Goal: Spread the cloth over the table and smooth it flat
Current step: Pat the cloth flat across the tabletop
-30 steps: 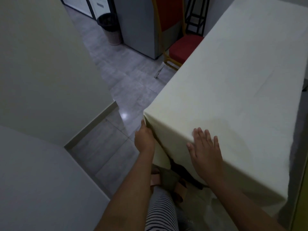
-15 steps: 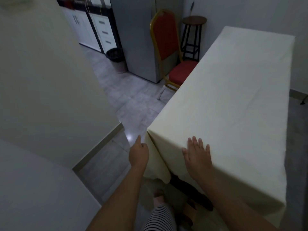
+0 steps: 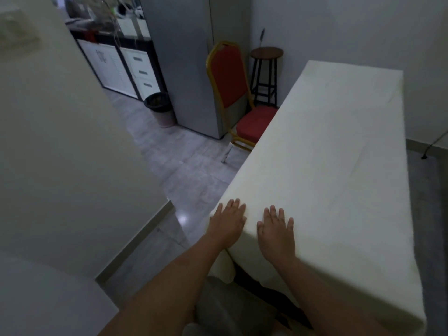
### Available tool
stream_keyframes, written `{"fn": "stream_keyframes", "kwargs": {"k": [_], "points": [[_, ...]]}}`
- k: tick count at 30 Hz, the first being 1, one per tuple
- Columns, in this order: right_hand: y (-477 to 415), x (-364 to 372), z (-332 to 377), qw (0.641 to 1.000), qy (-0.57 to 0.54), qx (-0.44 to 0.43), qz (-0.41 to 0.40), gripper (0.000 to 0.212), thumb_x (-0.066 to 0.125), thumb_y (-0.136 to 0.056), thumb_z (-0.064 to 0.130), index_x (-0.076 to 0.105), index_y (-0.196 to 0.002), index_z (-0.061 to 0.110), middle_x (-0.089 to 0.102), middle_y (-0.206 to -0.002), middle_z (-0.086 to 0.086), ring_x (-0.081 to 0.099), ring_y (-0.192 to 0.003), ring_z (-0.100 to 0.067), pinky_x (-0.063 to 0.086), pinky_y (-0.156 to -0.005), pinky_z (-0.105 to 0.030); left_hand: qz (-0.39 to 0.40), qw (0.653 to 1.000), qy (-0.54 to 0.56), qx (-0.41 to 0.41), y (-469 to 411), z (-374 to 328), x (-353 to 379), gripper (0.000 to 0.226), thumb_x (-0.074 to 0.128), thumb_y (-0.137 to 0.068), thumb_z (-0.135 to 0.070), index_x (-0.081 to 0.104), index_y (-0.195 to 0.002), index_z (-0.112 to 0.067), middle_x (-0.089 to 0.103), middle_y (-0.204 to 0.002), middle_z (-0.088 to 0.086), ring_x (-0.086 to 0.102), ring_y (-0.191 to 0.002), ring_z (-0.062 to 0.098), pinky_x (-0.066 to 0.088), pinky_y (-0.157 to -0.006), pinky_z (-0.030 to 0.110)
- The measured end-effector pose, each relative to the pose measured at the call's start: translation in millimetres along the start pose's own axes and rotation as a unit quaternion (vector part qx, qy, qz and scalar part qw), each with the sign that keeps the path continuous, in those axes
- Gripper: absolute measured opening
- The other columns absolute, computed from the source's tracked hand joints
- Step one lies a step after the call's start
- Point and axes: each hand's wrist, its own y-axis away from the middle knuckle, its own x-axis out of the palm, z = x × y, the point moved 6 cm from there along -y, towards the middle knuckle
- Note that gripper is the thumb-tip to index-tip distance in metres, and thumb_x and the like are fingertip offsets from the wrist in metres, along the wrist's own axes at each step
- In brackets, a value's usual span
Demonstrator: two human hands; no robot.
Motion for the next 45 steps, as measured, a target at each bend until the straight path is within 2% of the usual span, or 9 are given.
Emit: {"fn": "stream_keyframes", "kwargs": {"k": [3, 8, 16, 26, 33, 39, 45], "points": [[-3.6, 6.4, 1.0, 0.999, 0.012, 0.034, -0.011, 0.055, 0.014, -0.102, 0.037, 0.013, -0.152, 0.014, 0.011, -0.161, -0.005, 0.003, -0.148, -0.024, 0.001, -0.119, -0.05, 0.008, 0.999, 0.0, 0.044, -18.5, 6.4, -2.7, 0.052, 0.016, -0.104, -0.033, 0.01, -0.153, -0.016, 0.005, -0.162, 0.006, 0.002, -0.149, 0.018, 0.0, -0.121, 0.041], [-6.4, 9.9, 9.0, 0.99, 0.0, 0.142, -0.025, 0.056, 0.013, -0.101, 0.04, 0.009, -0.152, 0.016, 0.005, -0.161, -0.004, -0.002, -0.148, -0.025, -0.005, -0.117, -0.05, 0.029, 0.991, -0.024, 0.129, -46.1, 25.7, -9.2, 0.052, 0.016, -0.104, -0.034, 0.009, -0.153, -0.017, 0.005, -0.162, 0.005, 0.001, -0.149, 0.018, 0.002, -0.12, 0.042], [-23.0, 10.6, 37.6, 0.96, -0.027, 0.271, -0.058, 0.058, 0.014, -0.101, 0.043, 0.008, -0.152, 0.016, 0.004, -0.162, -0.005, -0.002, -0.148, -0.025, -0.001, -0.118, -0.049, 0.065, 0.954, -0.087, 0.278, -85.2, 35.9, -16.5, 0.054, 0.014, -0.103, -0.036, 0.008, -0.153, -0.016, 0.003, -0.162, 0.006, -0.002, -0.149, 0.021, -0.001, -0.119, 0.044], [-27.9, 15.6, 41.6, 0.95, -0.01, 0.31, -0.034, 0.061, 0.014, -0.1, 0.047, 0.004, -0.152, 0.016, 0.002, -0.162, -0.005, -0.002, -0.148, -0.025, -0.003, -0.118, -0.048, 0.091, 0.937, -0.098, 0.324, -119.3, 28.1, -25.2, 0.053, 0.016, -0.104, -0.033, 0.006, -0.153, -0.015, 0.002, -0.162, 0.008, -0.001, -0.149, 0.022, 0.002, -0.12, 0.046], [-54.0, 16.7, 37.9, 0.932, -0.021, 0.356, -0.061, 0.062, 0.013, -0.1, 0.047, 0.004, -0.152, 0.015, 0.001, -0.162, -0.005, -0.003, -0.148, -0.024, -0.003, -0.118, -0.048, 0.066, 0.929, -0.063, 0.358, -150.0, 36.9, -25.0, 0.054, 0.015, -0.104, -0.035, 0.004, -0.153, -0.017, 0.0, -0.162, 0.006, -0.004, -0.149, 0.019, -0.002, -0.12, 0.042], [-104.8, 14.7, 48.7, 0.892, -0.044, 0.439, -0.096, 0.059, 0.014, -0.101, 0.042, 0.003, -0.152, 0.014, 0.002, -0.162, -0.006, -0.003, -0.148, -0.024, -0.003, -0.118, -0.047, 0.079, 0.884, -0.064, 0.455, -203.6, 38.0, -32.2, 0.053, 0.015, -0.104, -0.035, 0.006, -0.153, -0.018, 0.002, -0.162, 0.005, -0.001, -0.149, 0.019, -0.002, -0.119, 0.036], [-131.0, 9.4, 68.4, 0.806, -0.051, 0.567, -0.161, 0.056, 0.016, -0.101, 0.037, 0.014, -0.151, 0.012, 0.012, -0.161, -0.006, 0.005, -0.148, -0.024, 0.001, -0.119, -0.048, 0.107, 0.833, -0.093, 0.535, -270.7, 49.5, -50.4, 0.055, 0.017, -0.104, -0.036, 0.004, -0.153, -0.015, -0.001, -0.162, 0.006, -0.002, -0.149, 0.02, 0.001, -0.12, 0.04]]}}
